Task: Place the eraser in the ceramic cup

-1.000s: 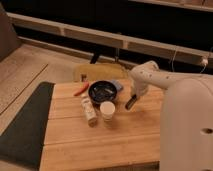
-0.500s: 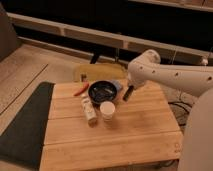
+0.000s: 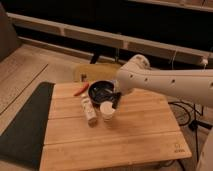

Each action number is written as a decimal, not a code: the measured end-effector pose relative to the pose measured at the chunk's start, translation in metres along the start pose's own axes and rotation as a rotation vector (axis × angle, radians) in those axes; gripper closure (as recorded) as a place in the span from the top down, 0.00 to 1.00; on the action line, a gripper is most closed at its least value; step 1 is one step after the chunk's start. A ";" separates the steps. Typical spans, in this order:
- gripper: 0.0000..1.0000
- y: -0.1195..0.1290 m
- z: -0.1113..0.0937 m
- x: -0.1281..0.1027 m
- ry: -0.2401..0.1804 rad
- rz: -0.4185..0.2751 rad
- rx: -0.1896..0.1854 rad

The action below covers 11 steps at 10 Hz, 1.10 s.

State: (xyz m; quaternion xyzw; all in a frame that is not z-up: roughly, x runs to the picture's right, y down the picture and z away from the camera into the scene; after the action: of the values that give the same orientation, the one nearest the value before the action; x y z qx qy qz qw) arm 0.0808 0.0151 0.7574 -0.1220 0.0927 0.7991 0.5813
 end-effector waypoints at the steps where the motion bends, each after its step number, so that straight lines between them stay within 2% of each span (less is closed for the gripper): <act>1: 0.00 0.000 0.000 0.000 0.000 0.000 0.000; 3: 0.00 0.001 0.000 -0.001 -0.003 -0.005 0.000; 4: 0.00 0.006 0.001 -0.007 -0.021 -0.029 0.000; 6: 0.00 0.027 0.005 -0.015 -0.045 -0.075 -0.017; 9: 0.00 0.043 0.016 -0.018 -0.053 -0.103 -0.033; 11: 0.00 0.043 0.026 -0.016 -0.060 -0.109 -0.036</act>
State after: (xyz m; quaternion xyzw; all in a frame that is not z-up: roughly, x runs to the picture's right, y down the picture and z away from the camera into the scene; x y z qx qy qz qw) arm 0.0418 -0.0051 0.7871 -0.1131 0.0542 0.7710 0.6244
